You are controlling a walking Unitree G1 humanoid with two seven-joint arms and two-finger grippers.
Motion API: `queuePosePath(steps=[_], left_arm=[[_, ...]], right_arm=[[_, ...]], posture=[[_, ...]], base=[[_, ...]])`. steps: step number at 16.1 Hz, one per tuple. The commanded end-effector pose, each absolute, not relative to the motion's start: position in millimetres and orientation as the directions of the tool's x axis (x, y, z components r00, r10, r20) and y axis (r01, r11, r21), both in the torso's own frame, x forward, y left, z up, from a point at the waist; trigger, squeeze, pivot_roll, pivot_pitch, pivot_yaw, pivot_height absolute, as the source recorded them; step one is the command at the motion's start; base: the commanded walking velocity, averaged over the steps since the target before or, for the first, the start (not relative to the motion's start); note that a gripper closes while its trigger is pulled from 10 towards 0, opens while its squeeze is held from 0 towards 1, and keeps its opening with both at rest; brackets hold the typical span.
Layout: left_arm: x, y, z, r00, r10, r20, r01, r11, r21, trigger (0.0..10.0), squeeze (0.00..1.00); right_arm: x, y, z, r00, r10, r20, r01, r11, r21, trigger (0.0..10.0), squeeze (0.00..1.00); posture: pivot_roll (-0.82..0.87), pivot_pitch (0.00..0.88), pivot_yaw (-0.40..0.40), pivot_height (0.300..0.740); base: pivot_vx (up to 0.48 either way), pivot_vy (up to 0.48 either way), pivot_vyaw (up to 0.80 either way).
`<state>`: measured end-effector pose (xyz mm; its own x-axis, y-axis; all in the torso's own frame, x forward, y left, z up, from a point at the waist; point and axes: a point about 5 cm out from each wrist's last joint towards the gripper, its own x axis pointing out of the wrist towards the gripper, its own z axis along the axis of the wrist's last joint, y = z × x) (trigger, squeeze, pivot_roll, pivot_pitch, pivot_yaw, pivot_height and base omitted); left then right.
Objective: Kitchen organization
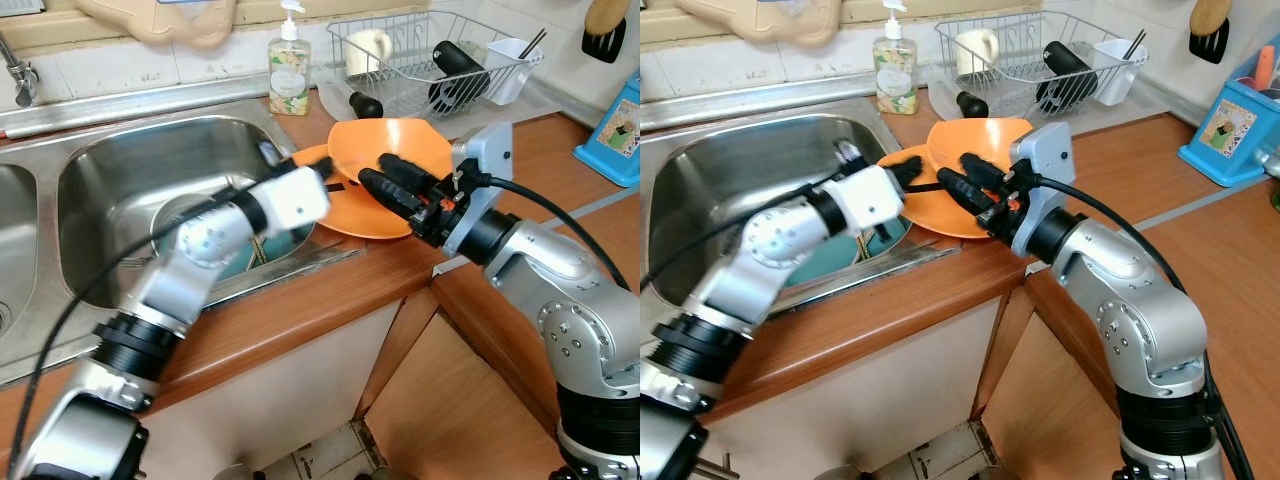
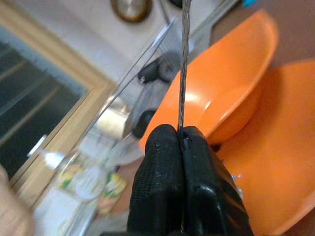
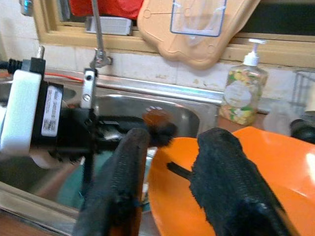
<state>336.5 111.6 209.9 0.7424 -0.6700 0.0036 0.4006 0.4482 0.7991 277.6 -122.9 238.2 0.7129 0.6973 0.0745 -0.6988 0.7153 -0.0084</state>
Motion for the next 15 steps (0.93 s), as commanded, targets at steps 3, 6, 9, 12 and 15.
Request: queuePosePath(steps=[3,6,9,12,15], left_arm=[[353,153,205,0.855,-0.51,-0.095,0.355,0.44,0.825,0.0,0.0],[362,186,191,0.91,-0.364,-0.197,0.359,0.456,0.815,0.0,0.0],[365,207,171,0.905,-0.266,-0.331,0.421,0.45,0.788,0.0,0.0],[365,221,140,0.861,-0.183,-0.474,0.502,0.447,0.74,9.1,0.0],[365,226,129,0.841,-0.151,-0.52,0.521,0.488,0.7,10.0,0.0]], right_arm=[[274,-124,236,0.702,0.711,0.046,-0.707,0.703,-0.076,10.0,0.0],[270,-117,231,0.667,0.745,0.0,-0.74,0.662,-0.118,10.0,0.0],[263,-111,221,0.612,0.785,-0.097,-0.786,0.589,-0.189,10.0,0.0],[265,-110,215,0.617,0.775,-0.14,-0.781,0.581,-0.227,10.0,0.0],[266,-108,216,0.614,0.776,-0.146,-0.782,0.574,-0.242,10.0,0.0]], posture=[[-0.2,0.0,-0.018,0.74],[-0.2,0.0,-0.013,0.74],[-0.2,0.0,-0.013,0.74],[-0.21,0.0,-0.013,0.74],[-0.22,0.0,-0.009,0.74]], base=[[0.0,0.0,0.0],[0.0,0.0,0.0],[0.0,0.0,0.0],[0.0,0.0,0.0],[0.0,0.0,0.0]])
